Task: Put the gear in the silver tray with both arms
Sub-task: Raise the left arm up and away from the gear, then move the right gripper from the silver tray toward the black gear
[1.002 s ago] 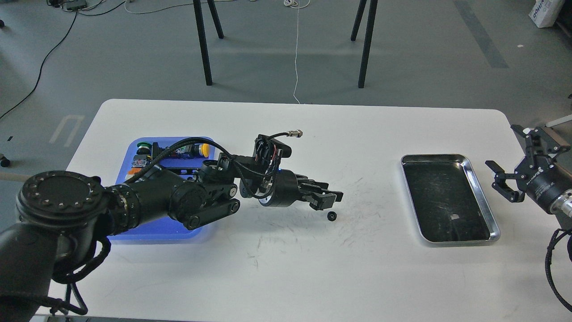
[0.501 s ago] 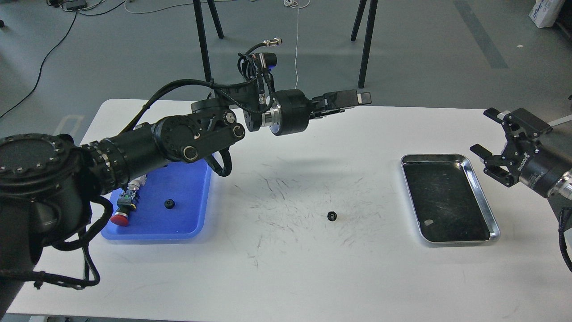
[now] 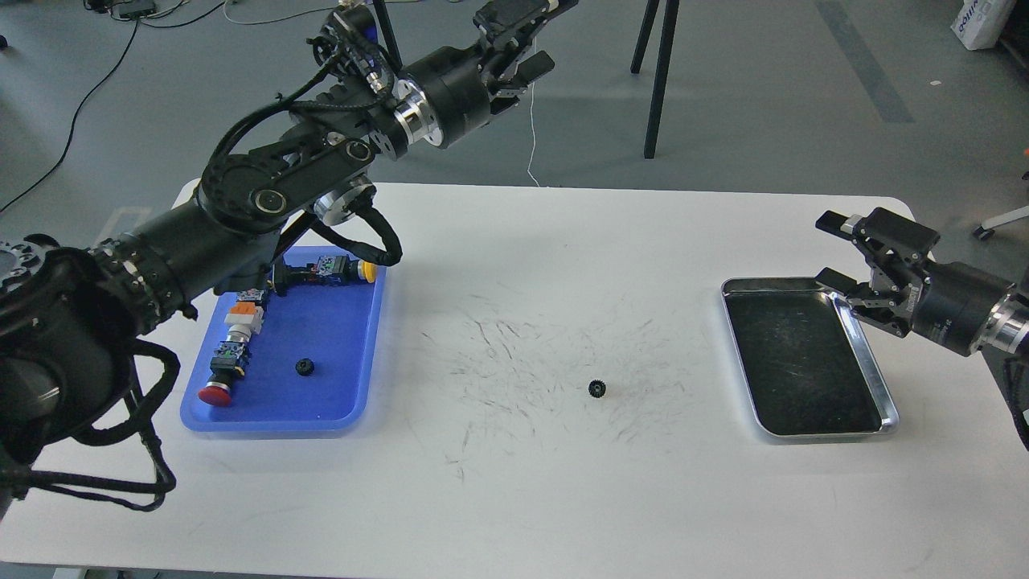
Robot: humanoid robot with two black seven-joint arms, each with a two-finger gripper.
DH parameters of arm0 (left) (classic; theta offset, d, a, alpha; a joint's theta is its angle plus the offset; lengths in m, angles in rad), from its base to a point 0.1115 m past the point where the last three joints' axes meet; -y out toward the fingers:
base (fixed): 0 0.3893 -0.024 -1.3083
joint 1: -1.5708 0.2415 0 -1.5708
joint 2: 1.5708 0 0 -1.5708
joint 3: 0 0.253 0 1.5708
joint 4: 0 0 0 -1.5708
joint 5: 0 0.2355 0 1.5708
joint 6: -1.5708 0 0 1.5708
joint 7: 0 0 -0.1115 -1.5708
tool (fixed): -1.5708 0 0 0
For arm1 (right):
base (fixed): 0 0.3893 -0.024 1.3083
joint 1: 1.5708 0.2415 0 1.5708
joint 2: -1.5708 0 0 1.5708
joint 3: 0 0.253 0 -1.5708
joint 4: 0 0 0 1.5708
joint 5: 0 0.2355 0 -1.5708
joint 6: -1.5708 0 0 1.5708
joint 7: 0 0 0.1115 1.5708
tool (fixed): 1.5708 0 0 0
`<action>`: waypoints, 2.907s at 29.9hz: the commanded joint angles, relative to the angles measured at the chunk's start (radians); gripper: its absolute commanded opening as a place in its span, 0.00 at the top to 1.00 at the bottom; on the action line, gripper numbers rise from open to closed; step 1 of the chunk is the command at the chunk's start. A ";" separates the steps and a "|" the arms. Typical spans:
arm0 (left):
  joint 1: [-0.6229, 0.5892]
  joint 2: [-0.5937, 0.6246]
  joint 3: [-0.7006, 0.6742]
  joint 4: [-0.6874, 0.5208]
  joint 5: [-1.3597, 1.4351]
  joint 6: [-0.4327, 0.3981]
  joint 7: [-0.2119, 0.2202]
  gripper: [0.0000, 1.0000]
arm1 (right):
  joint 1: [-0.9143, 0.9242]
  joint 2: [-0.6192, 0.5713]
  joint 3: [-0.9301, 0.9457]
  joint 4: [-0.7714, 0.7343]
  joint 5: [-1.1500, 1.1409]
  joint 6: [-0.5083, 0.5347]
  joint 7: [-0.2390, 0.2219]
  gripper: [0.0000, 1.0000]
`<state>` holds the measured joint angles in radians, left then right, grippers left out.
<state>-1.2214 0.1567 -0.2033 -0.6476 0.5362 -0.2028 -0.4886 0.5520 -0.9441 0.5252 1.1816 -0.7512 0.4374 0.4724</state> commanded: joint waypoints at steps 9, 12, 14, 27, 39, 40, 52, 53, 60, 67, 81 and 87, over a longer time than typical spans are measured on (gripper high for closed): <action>0.143 0.032 -0.120 -0.007 -0.085 0.013 0.000 0.00 | 0.048 0.008 -0.051 0.139 -0.454 0.006 -0.003 0.01; 0.180 0.032 -0.123 -0.014 -0.085 0.014 0.000 0.00 | 0.059 0.007 -0.094 0.151 -0.566 0.001 -0.002 0.01; 0.186 0.032 -0.123 -0.014 -0.085 0.014 0.000 0.00 | 0.066 0.007 -0.103 0.151 -0.641 -0.002 -0.002 0.01; 0.210 0.015 -0.123 -0.015 -0.082 0.057 0.000 0.00 | 0.082 0.062 -0.114 0.165 -0.862 -0.206 0.000 0.01; 0.237 0.014 -0.122 -0.015 -0.073 0.074 0.000 0.00 | 0.082 0.168 -0.203 0.167 -1.019 -0.301 0.008 0.01; 0.237 0.014 -0.122 -0.015 -0.073 0.074 0.000 0.00 | 0.082 0.174 -0.220 0.165 -1.042 -0.305 0.014 0.01; 0.238 -0.005 -0.122 -0.015 -0.070 0.088 0.000 0.00 | 0.166 0.231 -0.364 0.112 -1.169 -0.315 0.016 0.01; 0.238 -0.006 -0.122 -0.015 -0.070 0.088 0.000 0.00 | 0.181 0.237 -0.373 0.102 -1.171 -0.321 0.016 0.01; 0.237 -0.008 -0.119 -0.014 -0.068 0.089 0.000 0.00 | 0.250 0.318 -0.424 0.029 -1.172 -0.327 0.016 0.03; 0.234 -0.009 -0.117 -0.012 -0.068 0.089 0.000 0.00 | 0.324 0.413 -0.476 -0.040 -1.169 -0.328 0.016 0.09; 0.224 -0.040 -0.114 -0.001 -0.065 0.100 0.000 0.00 | 0.425 0.490 -0.567 -0.066 -1.151 -0.318 0.016 0.10; 0.227 -0.035 -0.113 -0.001 -0.065 0.100 0.000 0.00 | 0.417 0.487 -0.568 -0.096 -1.151 -0.313 0.016 0.10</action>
<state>-0.9965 0.1201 -0.3168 -0.6488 0.4710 -0.1027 -0.4887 0.9759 -0.4570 -0.0424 1.1003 -1.9023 0.1223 0.4887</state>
